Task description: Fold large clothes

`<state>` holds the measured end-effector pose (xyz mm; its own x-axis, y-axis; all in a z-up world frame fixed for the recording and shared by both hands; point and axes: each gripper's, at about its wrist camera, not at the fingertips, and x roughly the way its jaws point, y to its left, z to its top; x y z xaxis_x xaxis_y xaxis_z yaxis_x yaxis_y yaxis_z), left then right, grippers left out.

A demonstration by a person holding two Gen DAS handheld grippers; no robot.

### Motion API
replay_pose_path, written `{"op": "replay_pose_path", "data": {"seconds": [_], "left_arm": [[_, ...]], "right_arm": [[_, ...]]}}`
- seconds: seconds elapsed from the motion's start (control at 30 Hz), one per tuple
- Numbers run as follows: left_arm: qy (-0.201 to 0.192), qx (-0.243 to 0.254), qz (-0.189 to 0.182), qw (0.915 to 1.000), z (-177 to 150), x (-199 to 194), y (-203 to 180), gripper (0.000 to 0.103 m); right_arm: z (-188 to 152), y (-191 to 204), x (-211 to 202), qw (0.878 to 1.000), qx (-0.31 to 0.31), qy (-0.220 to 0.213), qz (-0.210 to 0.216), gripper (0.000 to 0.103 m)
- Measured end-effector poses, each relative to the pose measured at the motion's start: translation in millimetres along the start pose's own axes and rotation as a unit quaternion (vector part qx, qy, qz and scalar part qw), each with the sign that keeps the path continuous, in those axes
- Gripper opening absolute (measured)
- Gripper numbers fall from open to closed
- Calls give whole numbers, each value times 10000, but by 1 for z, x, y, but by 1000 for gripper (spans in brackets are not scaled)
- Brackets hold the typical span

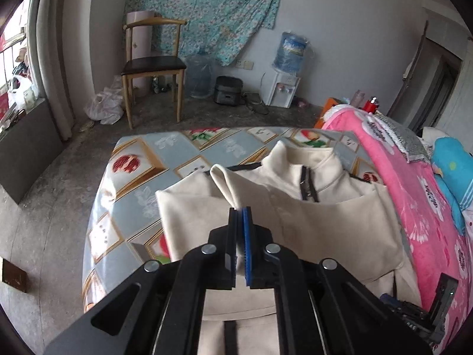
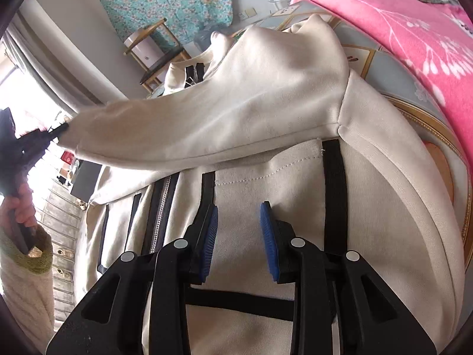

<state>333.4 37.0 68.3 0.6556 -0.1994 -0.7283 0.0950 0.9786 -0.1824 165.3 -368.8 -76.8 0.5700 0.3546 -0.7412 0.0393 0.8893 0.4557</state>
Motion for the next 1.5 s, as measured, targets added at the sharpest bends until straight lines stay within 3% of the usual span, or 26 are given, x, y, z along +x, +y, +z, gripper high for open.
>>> {"op": "replay_pose_path", "data": {"seconds": [0.13,0.37,0.5,0.63,0.7,0.77,0.87,1.0,1.07,1.17,1.2,1.23,1.4,1.5], "left_arm": [[546,-376,73,9978,-32,28,29,4],[536,-530,132,9971,-52,25,42,4],[996,-514,315,9932,-66,54,51,7],[830,-664,324,9938,-68,45,58,10],[626,-506,686,9944,-65,33,58,10],[419,-416,748,9955,-59,21,58,10],[301,-187,507,9981,-54,17,47,10],[673,105,220,9974,-57,42,24,10],[797,219,367,9959,-64,57,18,10],[909,192,394,9949,-72,70,21,10],[888,198,376,9951,-72,69,22,10],[885,208,361,9952,-73,69,23,10],[869,207,279,9956,-74,68,28,8],[860,259,232,9957,-74,69,27,8]], "right_arm": [[0,1,0,10000,-26,5,-11,28],[2,7,2,9998,-147,54,-134,28],[4,10,3,9996,-126,147,-192,28],[16,10,-19,9994,-56,276,-221,41],[31,10,-38,9992,-155,207,-291,45],[55,7,-55,9994,-205,141,-256,49],[100,-1,-61,9993,-133,29,-351,55],[161,-21,-16,9975,-44,52,-701,56],[184,-33,14,9955,43,82,-948,52],[202,-44,49,9929,8,262,-1158,37],[204,-44,58,9913,-72,314,-1273,16],[205,-43,63,9896,-154,328,-1393,5],[195,-38,33,9871,-270,-432,-1515,4],[191,-53,46,9832,-210,-212,-1799,5]]}}
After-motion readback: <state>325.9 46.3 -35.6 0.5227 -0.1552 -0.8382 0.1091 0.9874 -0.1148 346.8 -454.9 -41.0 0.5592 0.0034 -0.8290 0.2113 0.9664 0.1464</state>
